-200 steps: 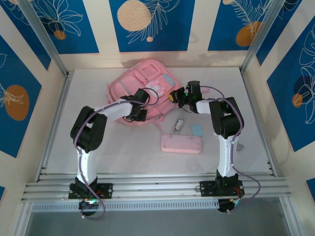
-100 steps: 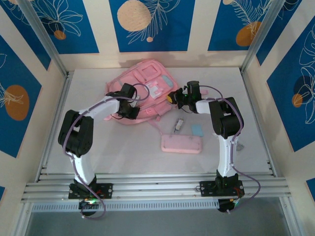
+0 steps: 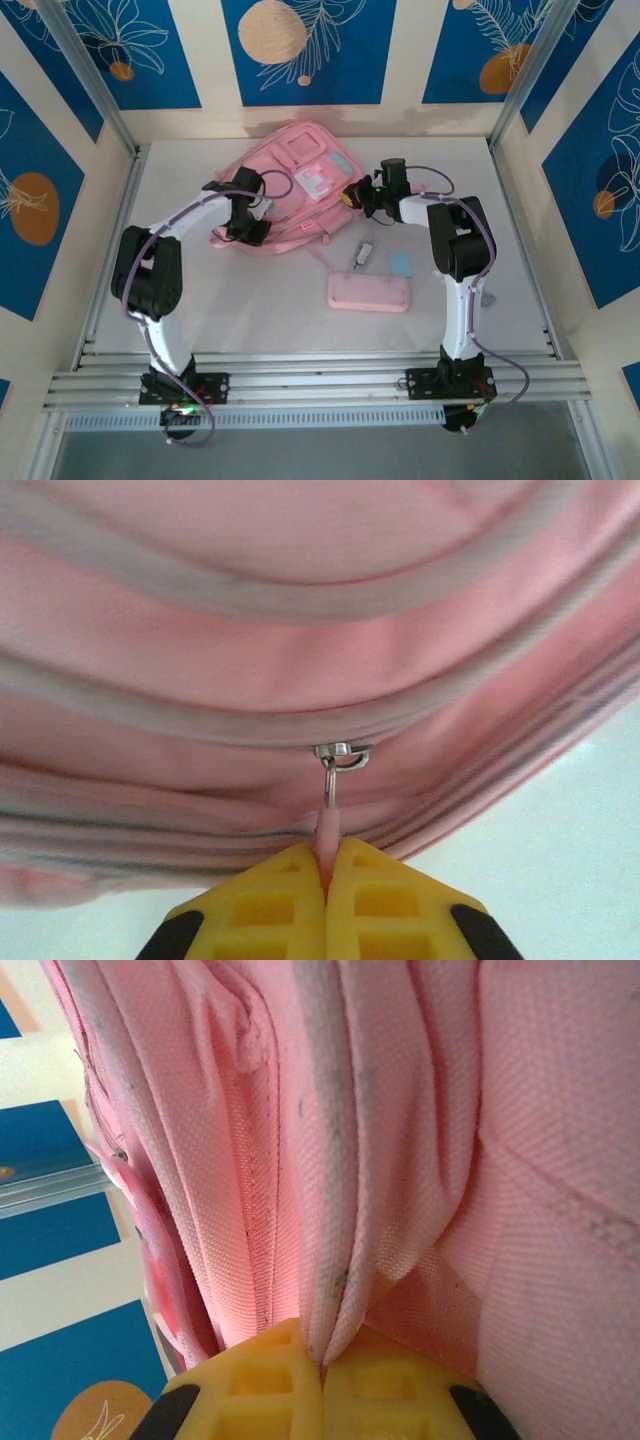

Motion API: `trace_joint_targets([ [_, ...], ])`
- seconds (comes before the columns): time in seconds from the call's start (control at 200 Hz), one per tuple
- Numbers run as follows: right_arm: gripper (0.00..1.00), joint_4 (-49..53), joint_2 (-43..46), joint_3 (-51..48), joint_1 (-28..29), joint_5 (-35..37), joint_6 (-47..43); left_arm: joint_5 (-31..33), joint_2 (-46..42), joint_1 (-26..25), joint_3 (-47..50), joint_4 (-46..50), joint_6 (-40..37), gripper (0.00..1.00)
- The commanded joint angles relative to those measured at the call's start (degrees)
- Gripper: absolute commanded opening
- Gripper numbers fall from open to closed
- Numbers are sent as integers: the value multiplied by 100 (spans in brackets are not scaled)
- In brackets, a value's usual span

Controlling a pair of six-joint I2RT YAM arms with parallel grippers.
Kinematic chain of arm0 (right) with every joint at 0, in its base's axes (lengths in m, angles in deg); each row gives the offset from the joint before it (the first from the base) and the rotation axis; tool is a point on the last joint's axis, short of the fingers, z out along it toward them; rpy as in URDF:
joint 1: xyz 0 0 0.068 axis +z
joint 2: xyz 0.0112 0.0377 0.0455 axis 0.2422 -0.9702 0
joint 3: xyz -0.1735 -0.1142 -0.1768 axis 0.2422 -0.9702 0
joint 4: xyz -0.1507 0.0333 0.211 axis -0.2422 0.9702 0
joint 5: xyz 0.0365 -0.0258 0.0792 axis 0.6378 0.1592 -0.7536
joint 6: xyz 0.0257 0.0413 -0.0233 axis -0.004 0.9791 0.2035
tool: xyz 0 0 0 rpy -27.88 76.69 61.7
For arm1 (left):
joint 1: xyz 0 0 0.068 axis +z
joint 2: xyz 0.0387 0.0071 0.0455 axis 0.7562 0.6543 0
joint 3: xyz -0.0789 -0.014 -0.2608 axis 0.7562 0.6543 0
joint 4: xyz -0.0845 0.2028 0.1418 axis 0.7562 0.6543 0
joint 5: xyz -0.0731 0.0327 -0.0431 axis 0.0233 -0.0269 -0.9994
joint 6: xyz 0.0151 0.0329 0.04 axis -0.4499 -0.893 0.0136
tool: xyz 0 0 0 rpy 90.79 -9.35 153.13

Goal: Pack the student bag
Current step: Unzip the student bag at the top-center of the table.

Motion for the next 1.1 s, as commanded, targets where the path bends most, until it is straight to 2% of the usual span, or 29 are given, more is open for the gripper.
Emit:
trace_joint_targets([
  [0.0,0,156,-90,476,-251,302,-420,554,-243,420,76,587,9,0],
  [0.205,0,392,-612,1519,-339,31,-570,-1445,-963,-10,326,70,598,0],
  [0.255,0,432,-706,1787,-349,-129,-552,-1744,-1055,-199,307,-119,798,0],
  [0.29,5,491,-736,1934,-359,-268,-543,-1895,-1078,-326,265,-240,910,0],
  [0.395,31,787,-562,2049,-361,-661,-577,-2181,-906,-624,-64,-490,1131,0],
  [0.49,51,1043,-93,1724,-362,-828,-745,-2151,-561,-793,-471,-591,1222,0],
  [0.555,57,1149,345,1315,-369,-844,-877,-2049,-314,-848,-736,-643,1345,0],
  [0.68,58,1490,1186,533,-358,-855,-1094,-1892,-5,-949,-1026,-829,1575,0],
  [0.835,59,1799,1980,-383,-153,-818,-1261,-1627,-51,-1079,-935,-1175,1769,0],
  [0.98,59,1406,2121,-973,223,-981,-926,-1525,-367,-1117,-473,-1785,2010,0],
  [1.095,59,914,1852,-1061,611,-831,-702,-1453,-578,-1134,-210,-2007,2126,0],
])
